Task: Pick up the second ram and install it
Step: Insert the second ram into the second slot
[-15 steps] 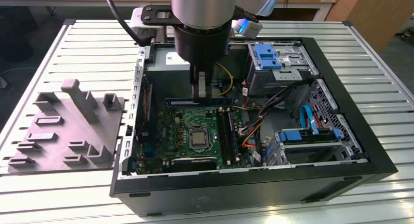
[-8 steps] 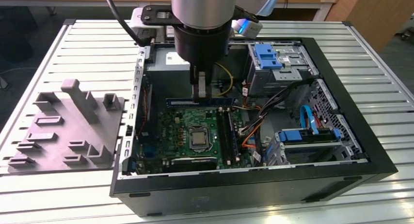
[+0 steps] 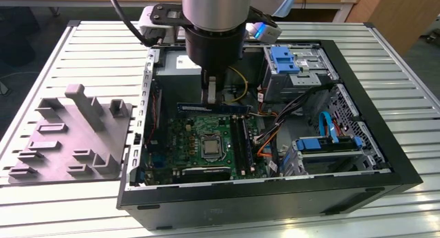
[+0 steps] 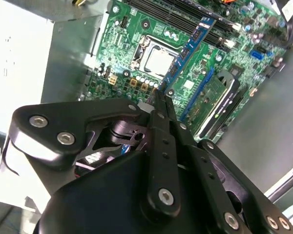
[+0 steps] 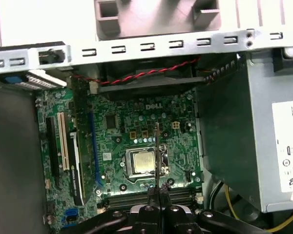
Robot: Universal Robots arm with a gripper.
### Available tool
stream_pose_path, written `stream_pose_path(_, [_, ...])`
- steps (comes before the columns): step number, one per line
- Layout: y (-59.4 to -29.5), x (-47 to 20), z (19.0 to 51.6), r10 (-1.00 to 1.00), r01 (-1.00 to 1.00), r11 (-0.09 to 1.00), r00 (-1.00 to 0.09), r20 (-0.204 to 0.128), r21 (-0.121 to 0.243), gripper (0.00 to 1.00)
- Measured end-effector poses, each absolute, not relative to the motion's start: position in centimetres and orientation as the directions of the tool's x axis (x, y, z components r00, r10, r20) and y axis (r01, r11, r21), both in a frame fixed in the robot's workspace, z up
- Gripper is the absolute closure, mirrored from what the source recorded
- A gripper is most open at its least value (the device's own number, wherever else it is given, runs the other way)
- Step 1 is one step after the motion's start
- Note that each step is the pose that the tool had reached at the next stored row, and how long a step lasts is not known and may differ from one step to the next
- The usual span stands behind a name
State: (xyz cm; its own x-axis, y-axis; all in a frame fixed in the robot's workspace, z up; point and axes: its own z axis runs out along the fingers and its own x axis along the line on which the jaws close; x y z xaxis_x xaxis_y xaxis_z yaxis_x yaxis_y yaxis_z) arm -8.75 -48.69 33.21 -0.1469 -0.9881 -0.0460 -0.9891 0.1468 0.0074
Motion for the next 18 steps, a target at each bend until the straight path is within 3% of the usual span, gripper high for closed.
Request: stream_pose_path(18, [-48.69,-8.75,33.0,-0.889,-0.89,0.456,-0.456,-0.046,0.007,0.89])
